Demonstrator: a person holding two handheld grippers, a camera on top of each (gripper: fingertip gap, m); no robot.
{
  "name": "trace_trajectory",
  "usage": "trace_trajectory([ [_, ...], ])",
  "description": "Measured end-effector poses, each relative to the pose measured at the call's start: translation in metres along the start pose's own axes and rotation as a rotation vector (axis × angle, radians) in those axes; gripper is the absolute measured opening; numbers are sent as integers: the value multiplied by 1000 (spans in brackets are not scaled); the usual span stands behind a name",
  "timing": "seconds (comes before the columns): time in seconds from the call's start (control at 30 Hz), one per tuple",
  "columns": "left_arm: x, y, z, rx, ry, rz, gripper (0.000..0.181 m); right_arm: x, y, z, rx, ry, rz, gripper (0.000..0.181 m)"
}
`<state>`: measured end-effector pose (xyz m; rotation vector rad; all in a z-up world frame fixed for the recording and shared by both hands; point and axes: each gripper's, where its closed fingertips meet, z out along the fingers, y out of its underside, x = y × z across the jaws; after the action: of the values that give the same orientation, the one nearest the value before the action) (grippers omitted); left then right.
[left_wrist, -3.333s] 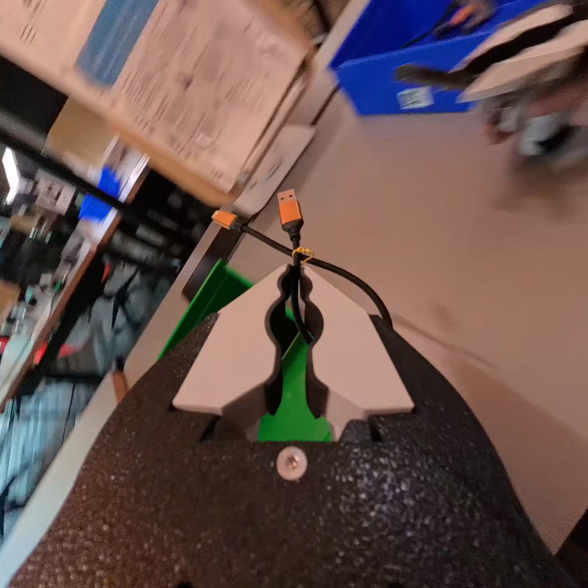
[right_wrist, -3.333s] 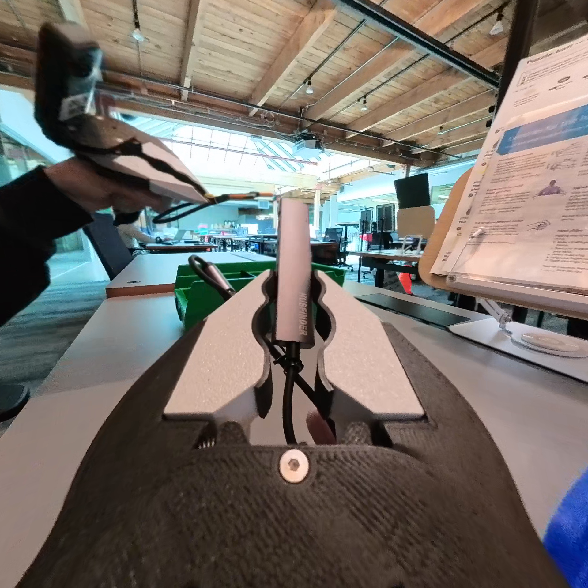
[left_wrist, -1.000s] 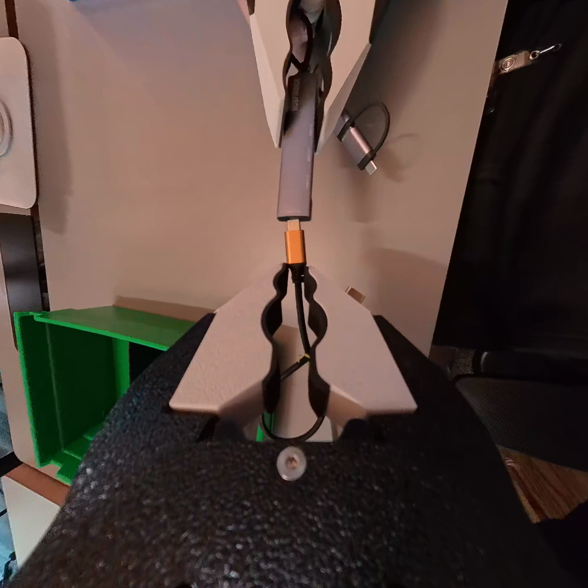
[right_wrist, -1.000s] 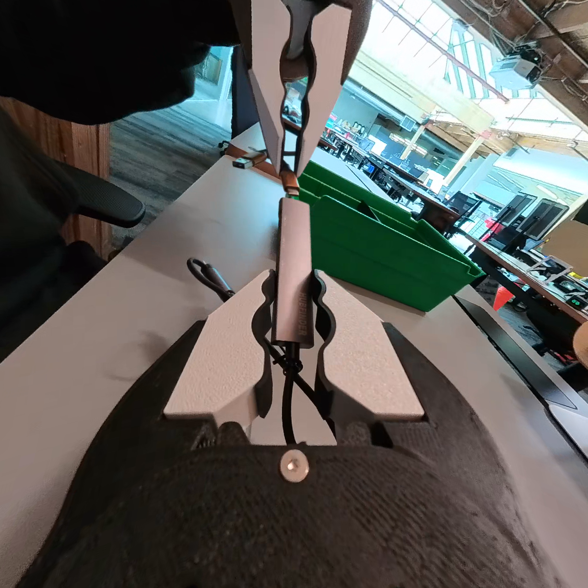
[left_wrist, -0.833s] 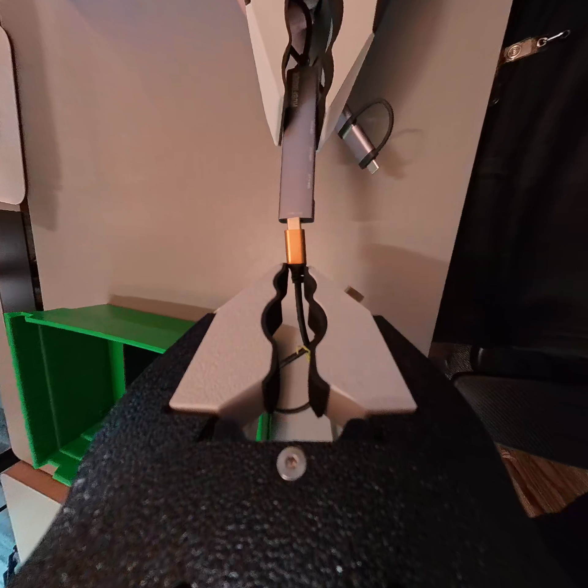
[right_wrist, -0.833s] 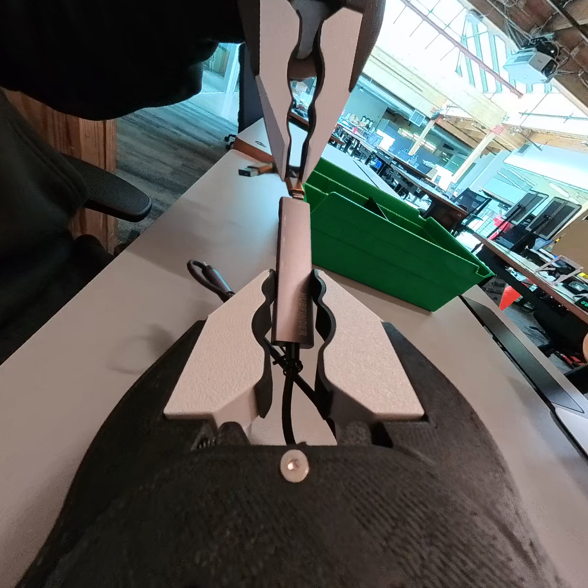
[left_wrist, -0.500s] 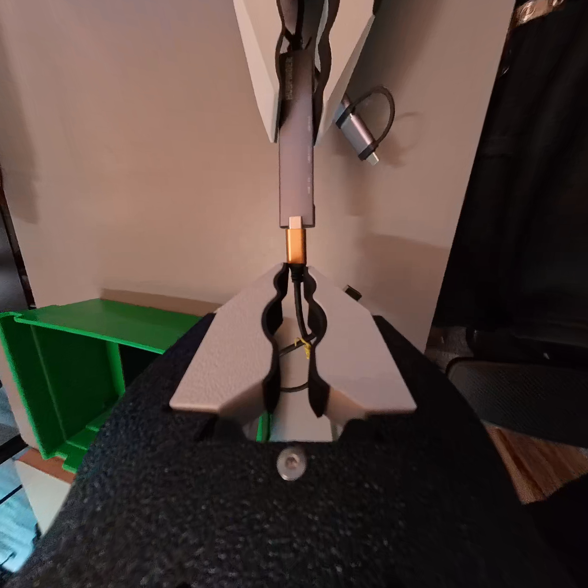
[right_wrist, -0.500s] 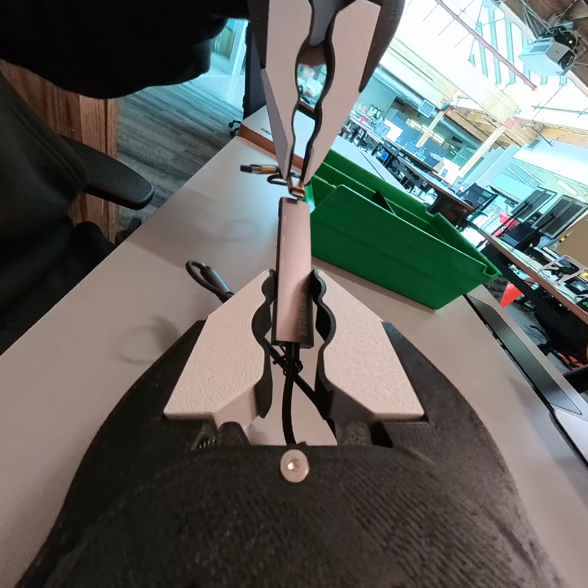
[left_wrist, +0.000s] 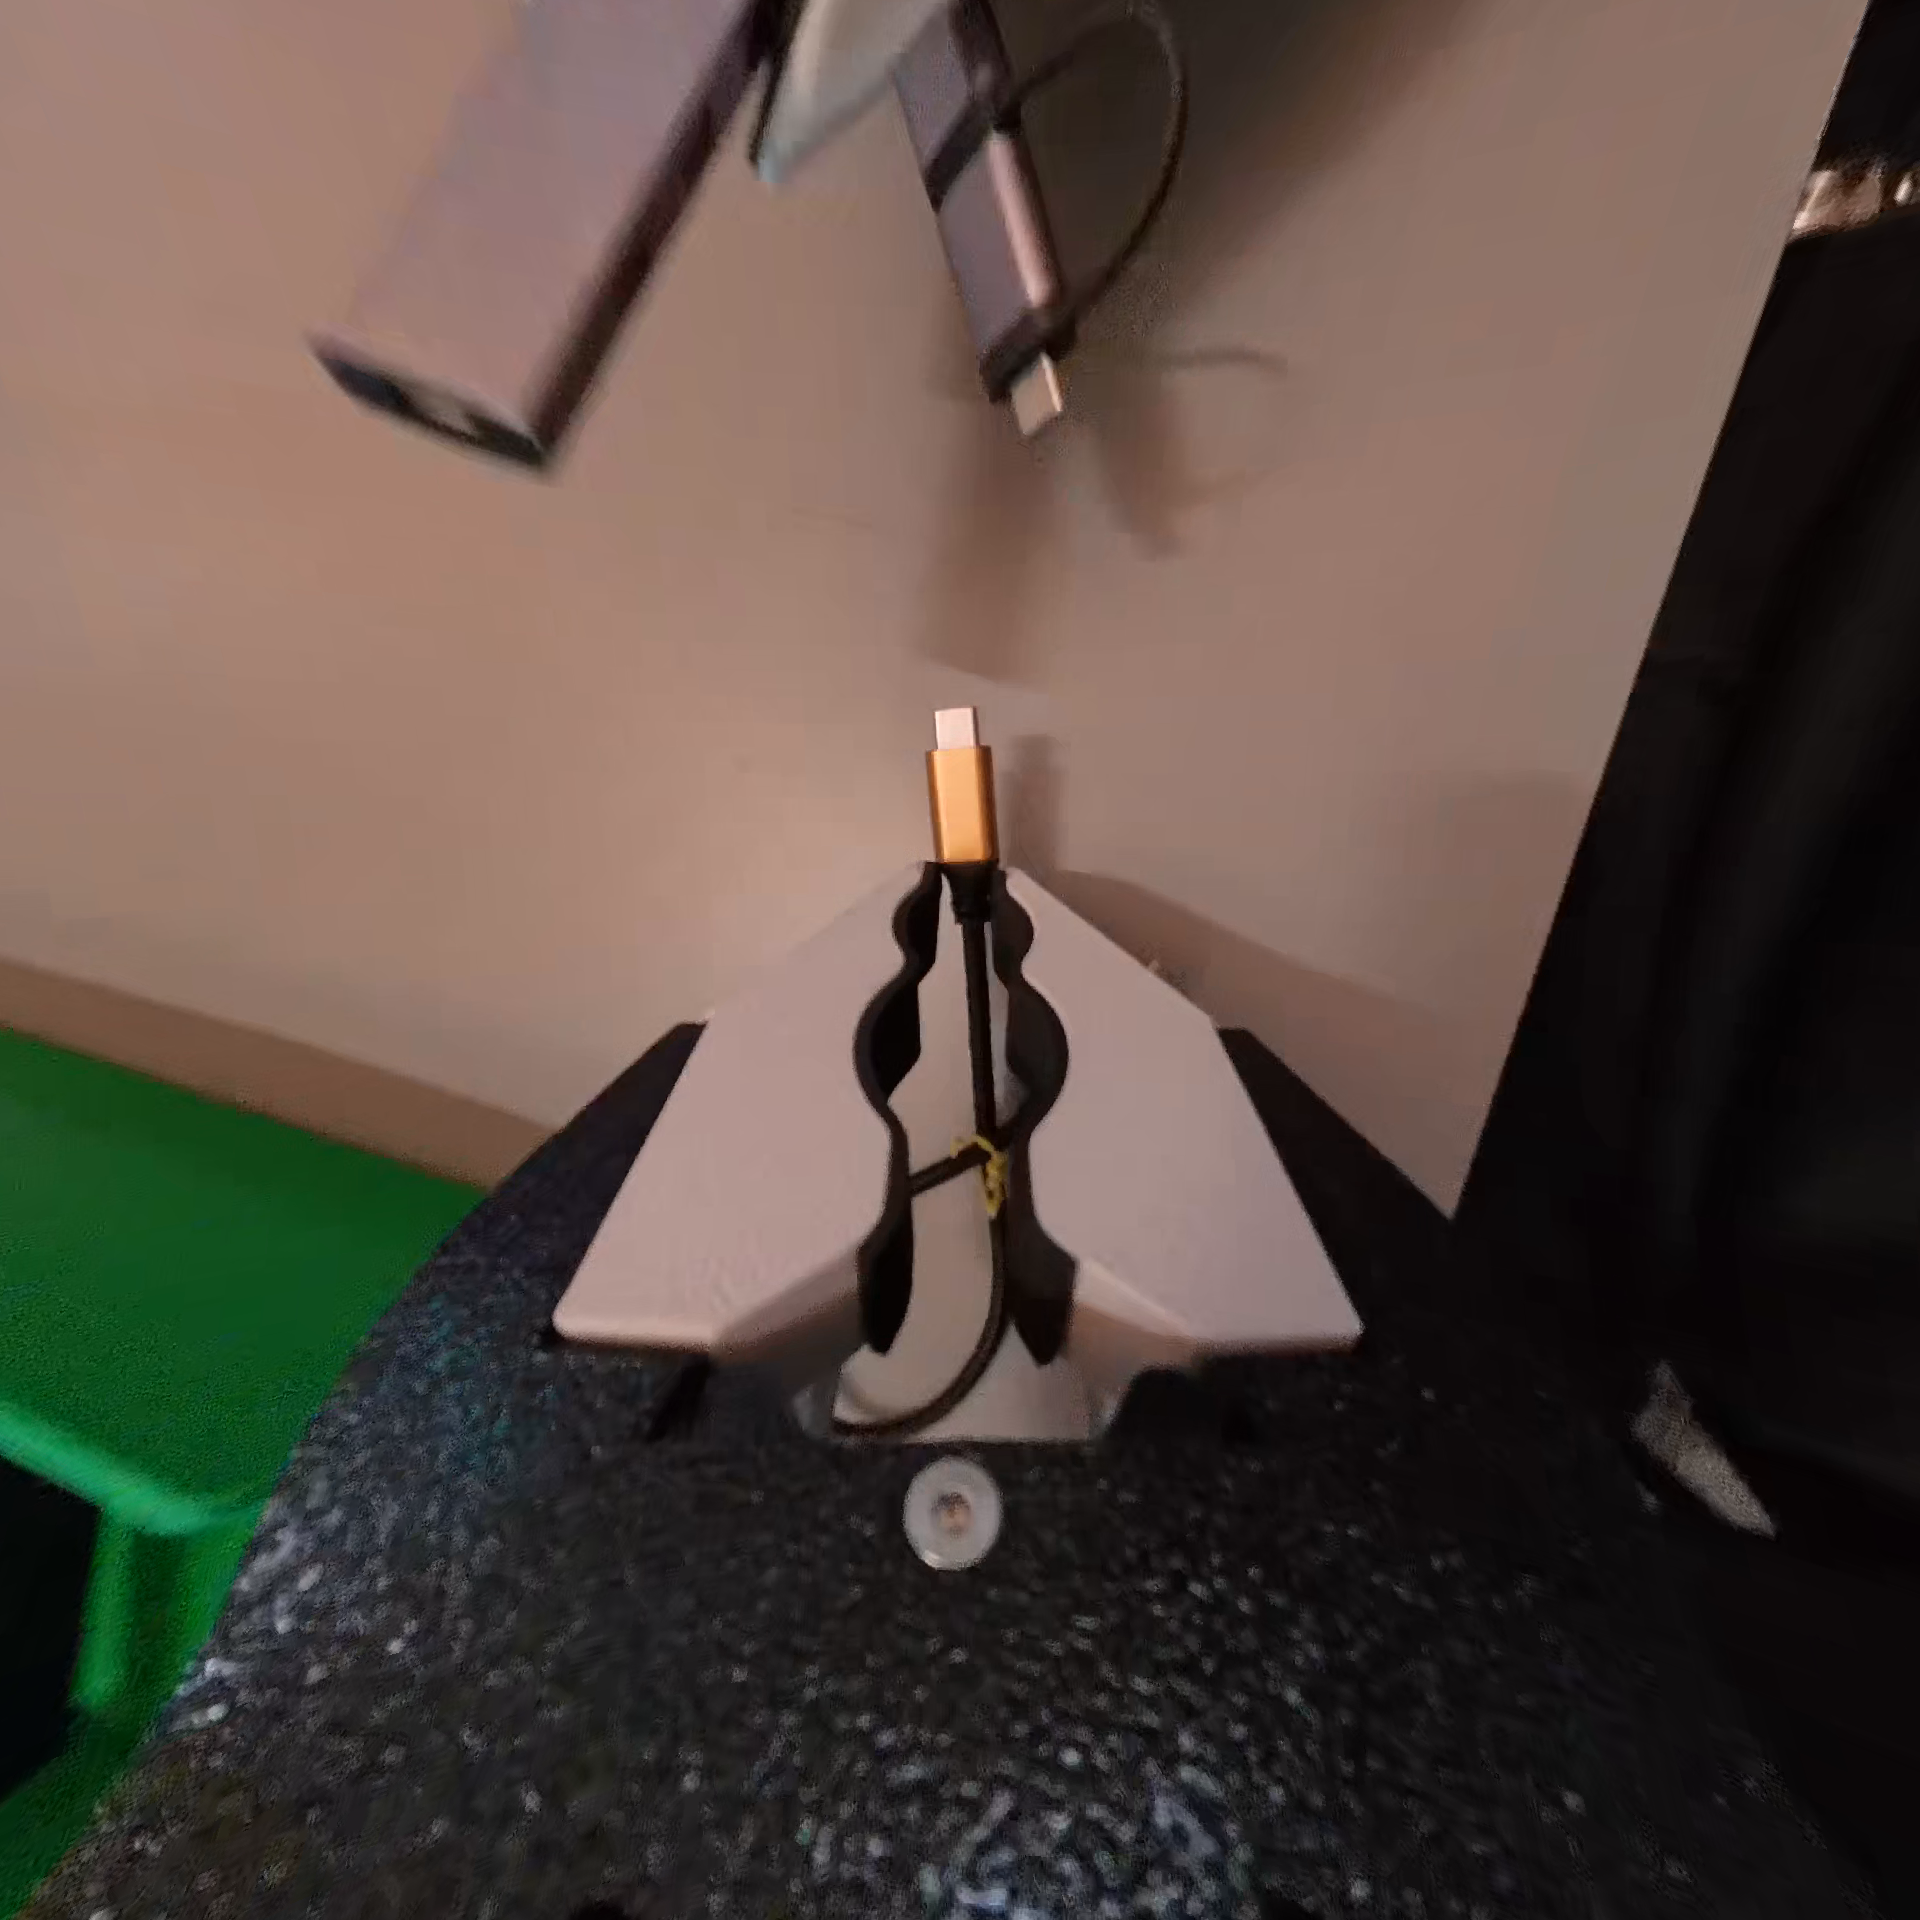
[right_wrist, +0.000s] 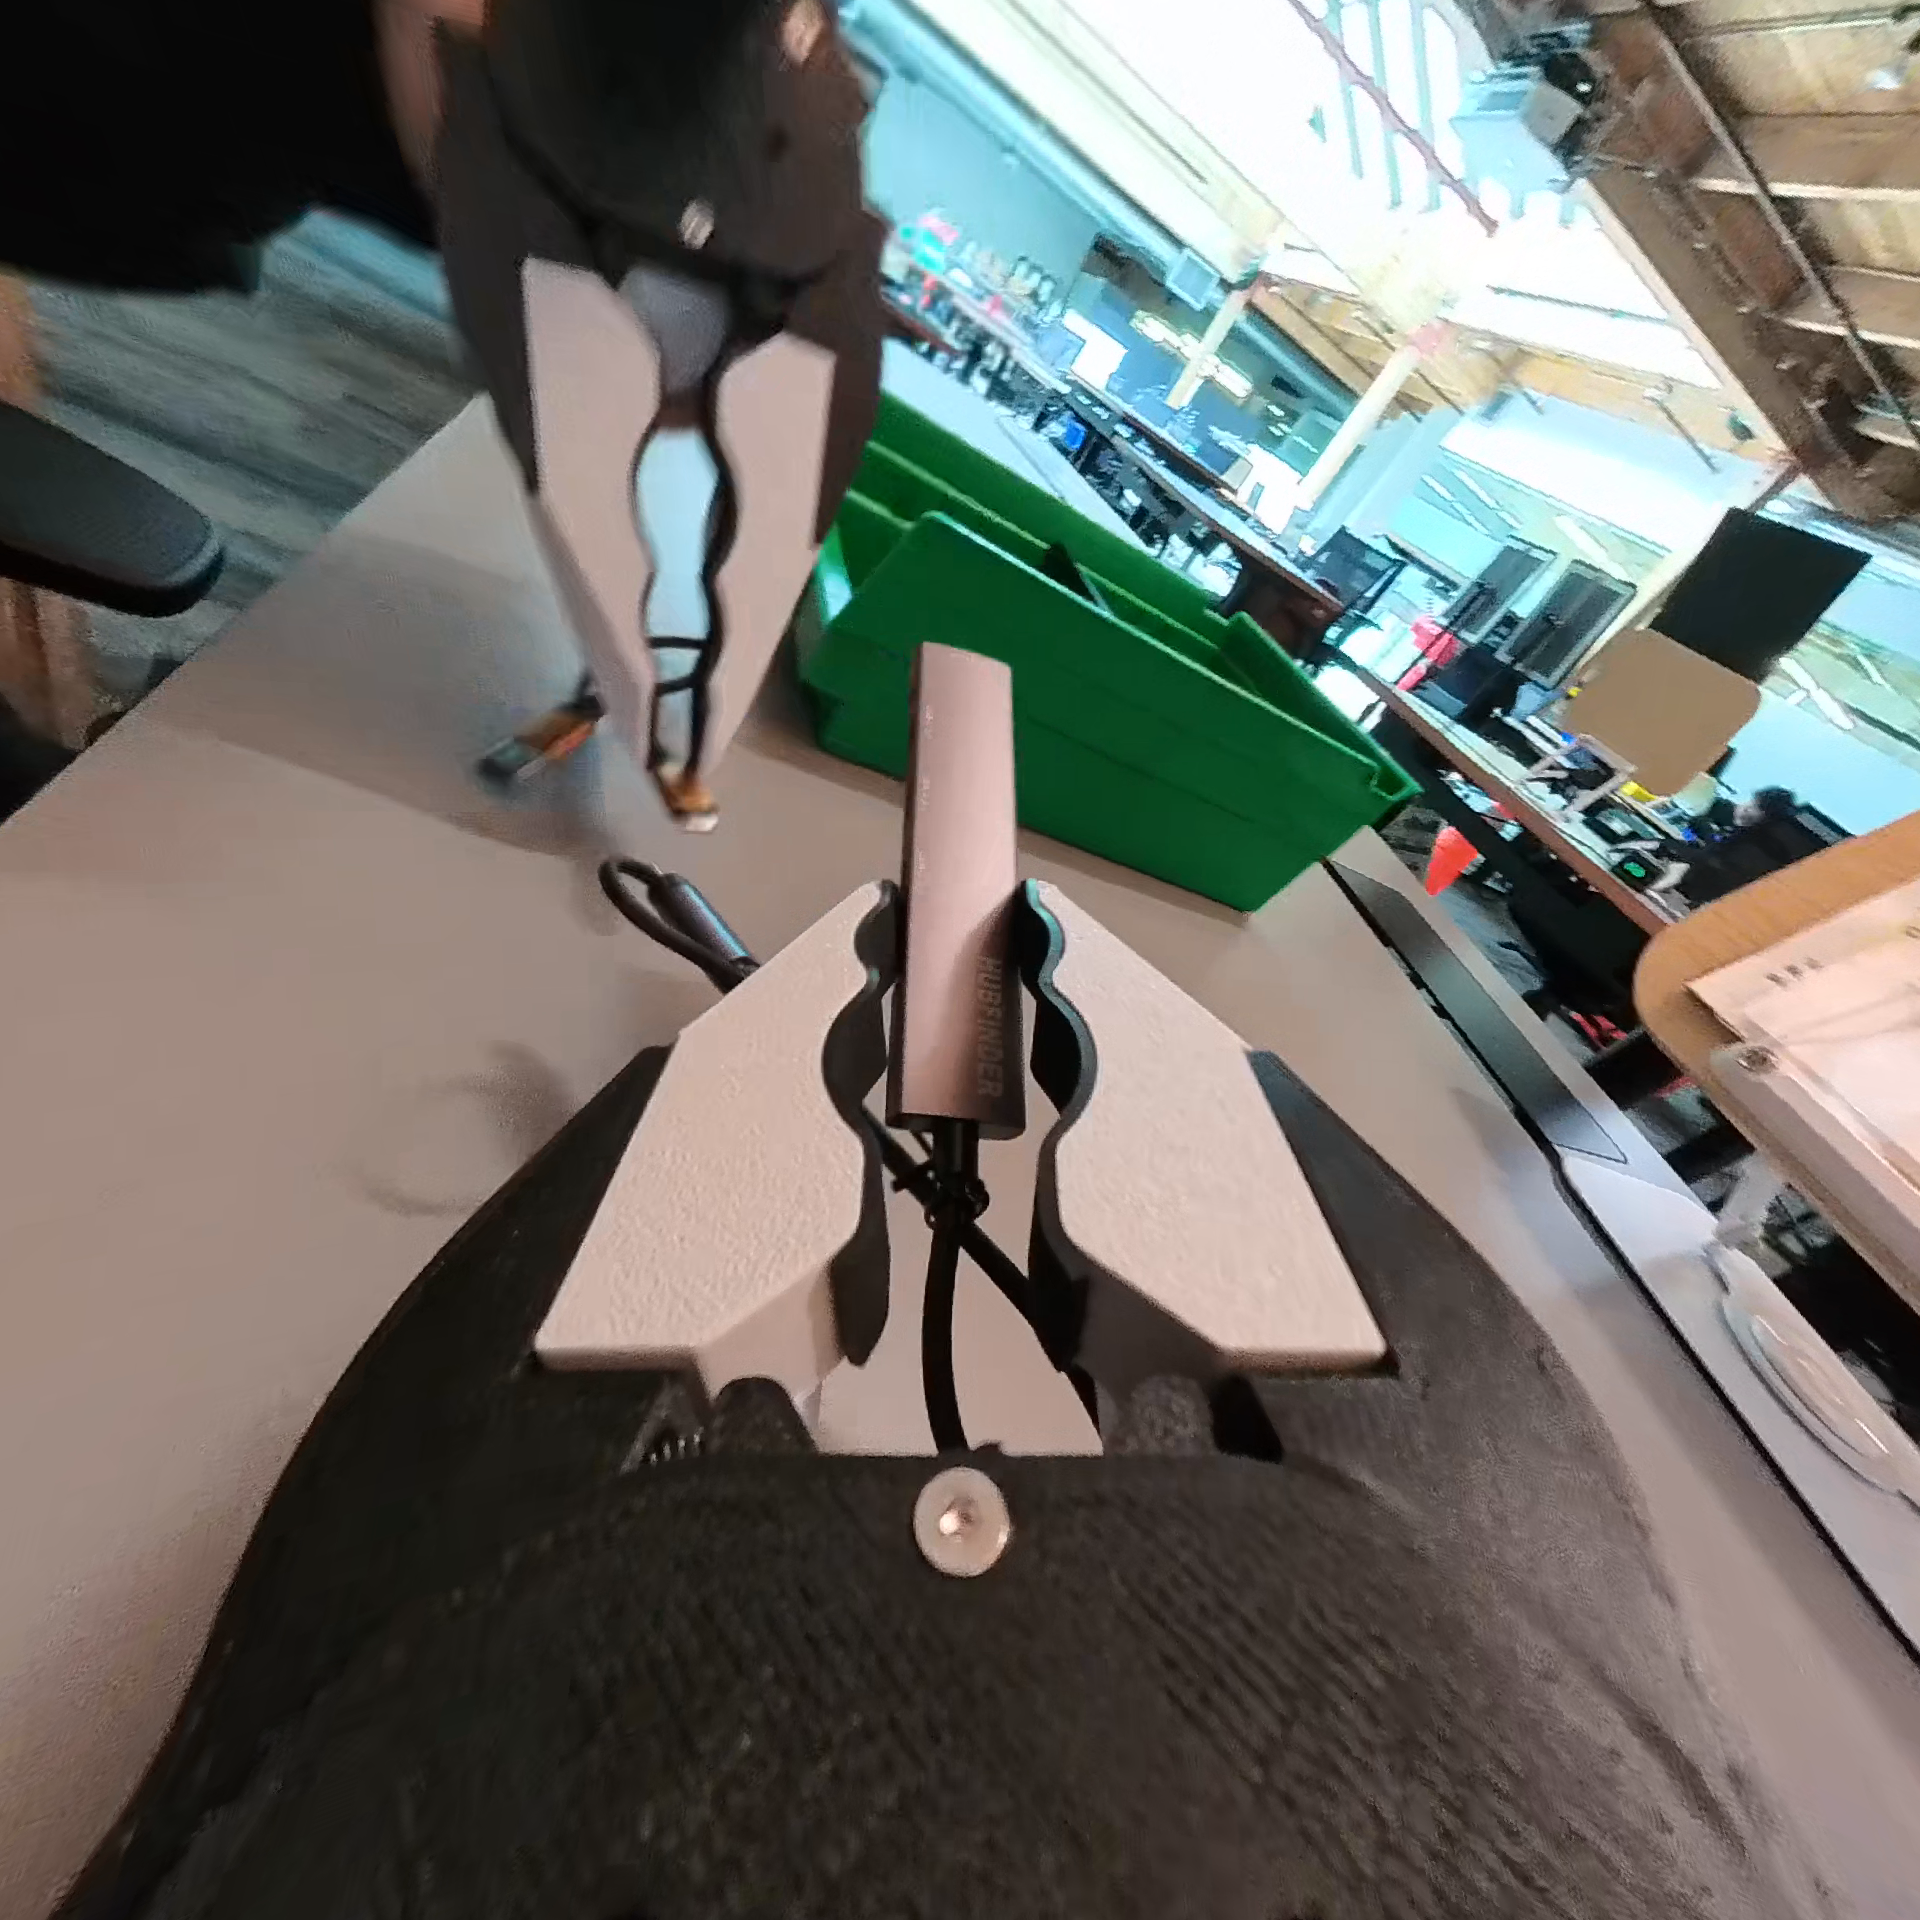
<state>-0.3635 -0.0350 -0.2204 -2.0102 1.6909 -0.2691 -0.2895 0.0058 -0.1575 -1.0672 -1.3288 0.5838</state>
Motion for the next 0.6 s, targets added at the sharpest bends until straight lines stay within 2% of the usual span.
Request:
trace_trajectory([
  [0.03, 0, 1, 6, 48, -2, -26, 7, 4, -1, -2, 10, 19, 10, 21],
  [0.23, 6, 9, 18, 224, -7, -55, 10, 13, -3, -6, 37, 61, 44, 21],
  [0.37, 1, 19, 12, 194, -68, -97, 19, 13, -4, -6, 38, 60, 44, 21],
  [0.6, 6, 15, 16, 196, -36, -158, 9, 9, -3, -4, 28, 44, 29, 21],
])
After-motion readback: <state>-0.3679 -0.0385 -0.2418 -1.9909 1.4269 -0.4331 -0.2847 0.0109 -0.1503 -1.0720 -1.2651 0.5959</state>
